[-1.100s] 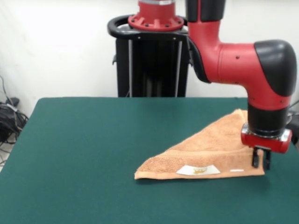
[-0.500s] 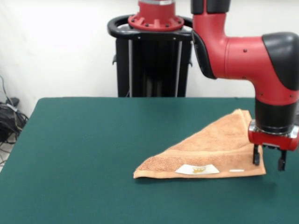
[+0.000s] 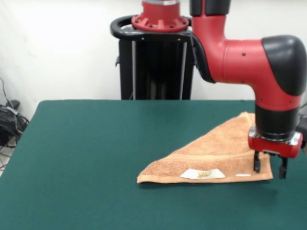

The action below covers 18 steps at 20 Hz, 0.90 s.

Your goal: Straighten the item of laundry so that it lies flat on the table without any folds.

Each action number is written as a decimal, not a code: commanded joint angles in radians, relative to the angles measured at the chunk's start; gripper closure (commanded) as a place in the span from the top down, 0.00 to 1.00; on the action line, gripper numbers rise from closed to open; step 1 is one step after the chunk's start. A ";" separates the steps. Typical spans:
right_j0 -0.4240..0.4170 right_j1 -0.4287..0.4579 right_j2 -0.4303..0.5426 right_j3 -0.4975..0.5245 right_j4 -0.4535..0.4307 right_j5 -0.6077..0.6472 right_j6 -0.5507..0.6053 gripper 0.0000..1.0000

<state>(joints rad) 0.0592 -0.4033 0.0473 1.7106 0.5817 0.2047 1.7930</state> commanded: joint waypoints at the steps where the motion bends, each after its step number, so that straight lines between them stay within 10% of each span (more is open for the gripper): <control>1: -0.046 0.074 0.052 -0.014 -0.036 -0.037 0.144 1.00; 18: -0.036 0.087 0.071 0.003 -0.042 -0.037 0.179 1.00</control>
<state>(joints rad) 0.0182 -0.3650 0.0578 1.7044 0.5579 0.2047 1.7932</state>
